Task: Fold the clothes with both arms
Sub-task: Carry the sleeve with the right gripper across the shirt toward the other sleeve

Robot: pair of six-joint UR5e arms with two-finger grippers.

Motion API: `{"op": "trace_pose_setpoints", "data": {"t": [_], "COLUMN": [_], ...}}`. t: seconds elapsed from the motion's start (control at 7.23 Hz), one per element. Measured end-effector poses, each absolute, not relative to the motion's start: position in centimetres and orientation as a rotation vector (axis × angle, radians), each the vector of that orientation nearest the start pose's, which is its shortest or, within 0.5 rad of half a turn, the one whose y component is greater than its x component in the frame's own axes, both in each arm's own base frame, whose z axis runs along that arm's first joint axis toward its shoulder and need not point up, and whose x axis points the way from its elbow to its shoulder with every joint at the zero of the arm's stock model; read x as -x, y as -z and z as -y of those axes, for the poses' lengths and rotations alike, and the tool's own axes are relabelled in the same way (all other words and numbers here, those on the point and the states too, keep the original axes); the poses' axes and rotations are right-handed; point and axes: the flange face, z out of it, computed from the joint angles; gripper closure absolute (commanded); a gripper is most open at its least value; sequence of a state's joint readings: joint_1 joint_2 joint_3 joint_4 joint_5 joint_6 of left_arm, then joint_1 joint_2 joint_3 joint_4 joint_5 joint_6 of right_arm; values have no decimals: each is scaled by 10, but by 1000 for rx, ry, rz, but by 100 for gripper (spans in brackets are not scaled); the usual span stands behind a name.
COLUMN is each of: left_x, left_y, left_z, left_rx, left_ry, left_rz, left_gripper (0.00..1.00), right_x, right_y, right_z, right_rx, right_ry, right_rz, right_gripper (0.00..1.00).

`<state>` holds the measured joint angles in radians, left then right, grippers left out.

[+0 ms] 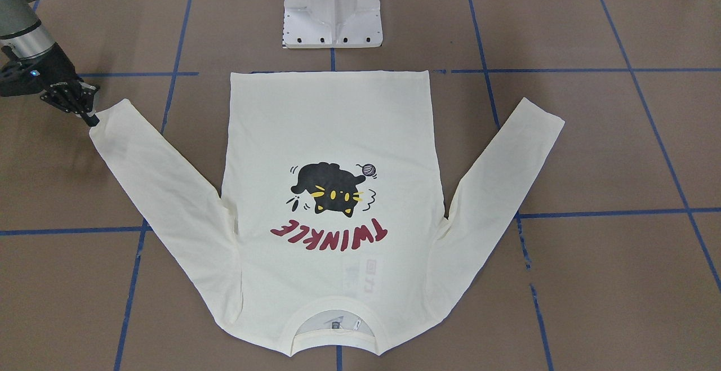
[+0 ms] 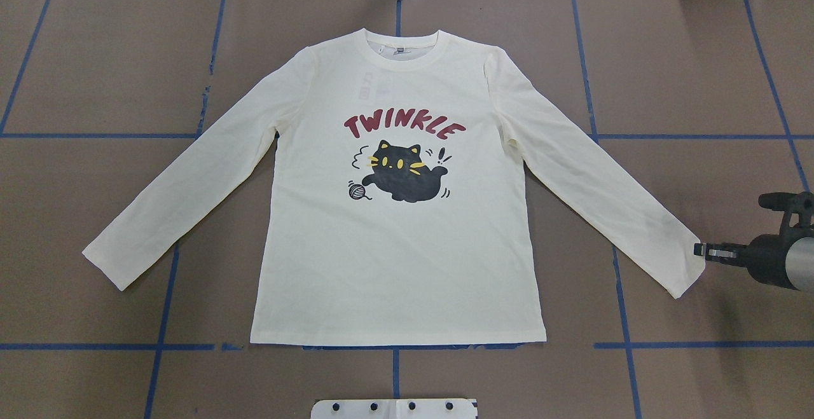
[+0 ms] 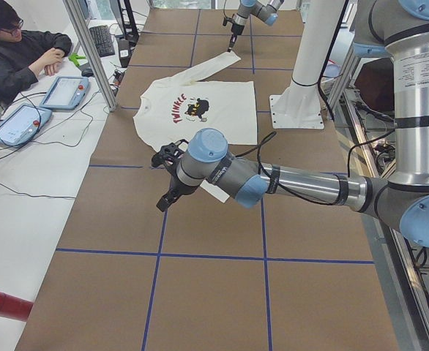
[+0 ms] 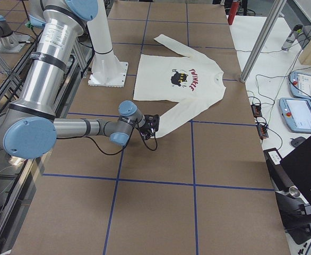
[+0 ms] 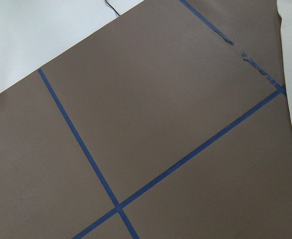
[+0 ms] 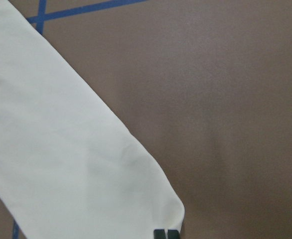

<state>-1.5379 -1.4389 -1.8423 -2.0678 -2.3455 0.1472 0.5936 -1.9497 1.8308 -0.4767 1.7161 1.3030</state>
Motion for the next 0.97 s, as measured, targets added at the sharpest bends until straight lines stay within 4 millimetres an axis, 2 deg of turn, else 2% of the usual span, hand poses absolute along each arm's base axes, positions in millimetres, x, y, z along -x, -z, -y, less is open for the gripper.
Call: {"op": "trace_pose_setpoints", "data": {"t": [0.14, 0.28, 0.41, 0.69, 0.83, 0.97], "left_x": [49, 50, 50, 50, 50, 50], "left_y": [-527, -527, -528, -530, -531, -533], "left_z": [457, 457, 457, 457, 457, 457], "left_rx": [-650, -649, -647, -643, -640, -636], "left_ry": [-411, -408, -406, -403, -402, -400], "left_rz": [-715, -715, -716, -717, -717, -718], "left_gripper": [0, 0, 0, 0, 0, 0], "right_x": [241, 253, 277, 334, 349, 353], "right_y": [-548, -508, -463, -347, -285, -231], "right_z": [315, 334, 361, 435, 468, 490], "right_rx": [-266, -251, -245, -234, -230, -232], "right_ry": [-238, -251, -267, -316, -347, -373], "right_rz": [946, 942, 931, 878, 850, 835], "right_gripper": [100, 100, 100, 100, 100, 100]}}
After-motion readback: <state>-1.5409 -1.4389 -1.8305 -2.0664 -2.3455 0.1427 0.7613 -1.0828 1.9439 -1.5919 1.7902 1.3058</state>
